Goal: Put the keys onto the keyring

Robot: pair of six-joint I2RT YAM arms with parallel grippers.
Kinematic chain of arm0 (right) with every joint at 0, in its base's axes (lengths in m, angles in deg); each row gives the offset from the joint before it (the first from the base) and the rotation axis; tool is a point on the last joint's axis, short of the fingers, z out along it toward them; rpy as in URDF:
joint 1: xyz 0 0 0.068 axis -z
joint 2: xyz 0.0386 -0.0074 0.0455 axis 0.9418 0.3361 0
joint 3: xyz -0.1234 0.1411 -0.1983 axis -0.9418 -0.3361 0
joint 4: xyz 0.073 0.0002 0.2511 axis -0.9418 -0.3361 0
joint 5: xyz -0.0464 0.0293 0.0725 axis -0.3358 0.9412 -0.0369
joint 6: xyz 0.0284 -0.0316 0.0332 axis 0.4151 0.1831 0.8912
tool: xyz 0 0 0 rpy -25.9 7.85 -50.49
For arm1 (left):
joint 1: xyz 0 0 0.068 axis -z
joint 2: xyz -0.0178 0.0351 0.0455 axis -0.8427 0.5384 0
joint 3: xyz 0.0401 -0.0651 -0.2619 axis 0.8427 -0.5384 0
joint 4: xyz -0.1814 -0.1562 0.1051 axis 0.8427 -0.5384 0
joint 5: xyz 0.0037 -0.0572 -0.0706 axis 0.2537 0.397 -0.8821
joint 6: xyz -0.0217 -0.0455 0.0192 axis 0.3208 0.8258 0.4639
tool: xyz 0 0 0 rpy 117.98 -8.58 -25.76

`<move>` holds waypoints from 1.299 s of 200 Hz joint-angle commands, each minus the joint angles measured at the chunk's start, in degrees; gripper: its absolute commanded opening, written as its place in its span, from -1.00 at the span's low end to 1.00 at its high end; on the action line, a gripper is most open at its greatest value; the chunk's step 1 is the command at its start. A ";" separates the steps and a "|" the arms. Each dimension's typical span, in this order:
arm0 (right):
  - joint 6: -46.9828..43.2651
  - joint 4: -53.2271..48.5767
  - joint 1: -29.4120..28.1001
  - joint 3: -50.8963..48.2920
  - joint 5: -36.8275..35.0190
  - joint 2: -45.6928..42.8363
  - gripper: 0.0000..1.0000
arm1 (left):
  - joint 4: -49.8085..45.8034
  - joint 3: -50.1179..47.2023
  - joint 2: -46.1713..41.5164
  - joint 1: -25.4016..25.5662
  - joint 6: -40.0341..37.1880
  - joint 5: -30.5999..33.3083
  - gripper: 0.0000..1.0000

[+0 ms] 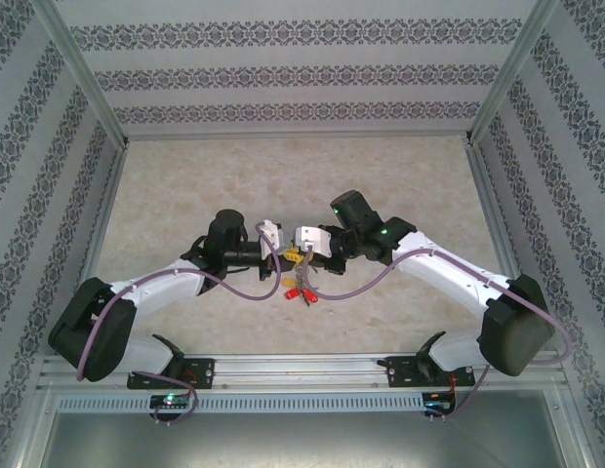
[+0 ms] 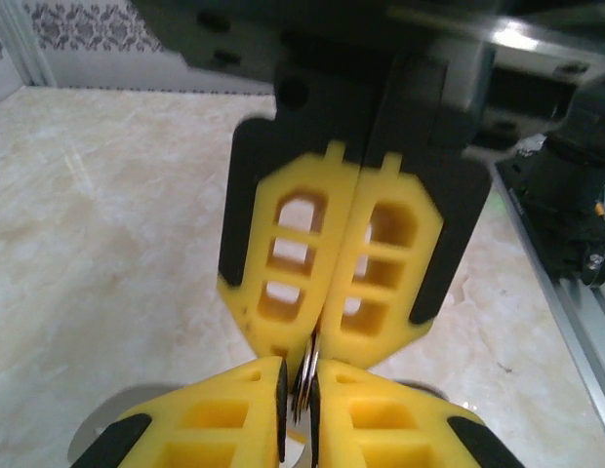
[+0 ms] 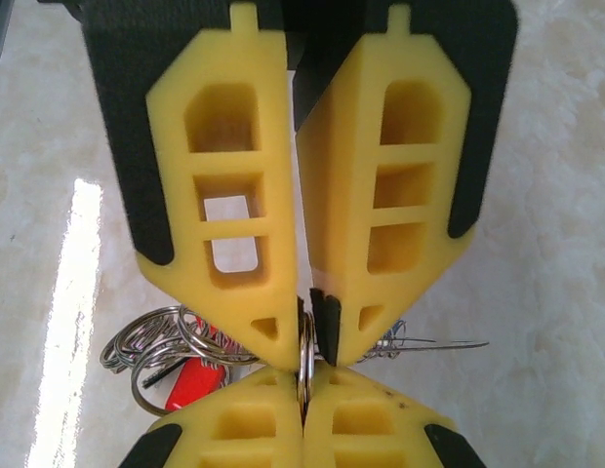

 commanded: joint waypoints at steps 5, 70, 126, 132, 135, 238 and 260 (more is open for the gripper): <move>-0.63 2.09 -1.00 0.12 2.48 -0.88 -1.00 | -0.42 3.01 -1.37 0.69 0.00 -2.57 -0.66; 1.67 7.19 0.56 -2.89 3.21 -3.66 -0.62 | -1.58 1.19 -2.59 0.72 -2.88 -0.75 -1.00; 5.33 11.16 5.82 -6.63 13.07 -5.00 -0.45 | 1.66 0.85 -2.15 0.64 0.99 0.41 -1.00; 5.36 11.39 5.97 -6.89 12.91 -5.08 -0.45 | 2.21 0.74 -2.01 0.64 0.92 0.35 -1.00; 5.44 11.47 5.96 -7.01 12.82 -5.16 -0.45 | 2.37 0.73 -2.01 0.64 0.92 0.41 -1.00; 6.32 13.35 6.65 -8.14 12.26 -4.32 -0.67 | 19.49 -3.76 0.35 0.60 5.90 -1.46 -1.00; 7.10 14.74 6.67 -8.27 13.19 -3.78 -0.67 | 25.00 -4.95 1.99 0.63 7.97 -1.88 -1.00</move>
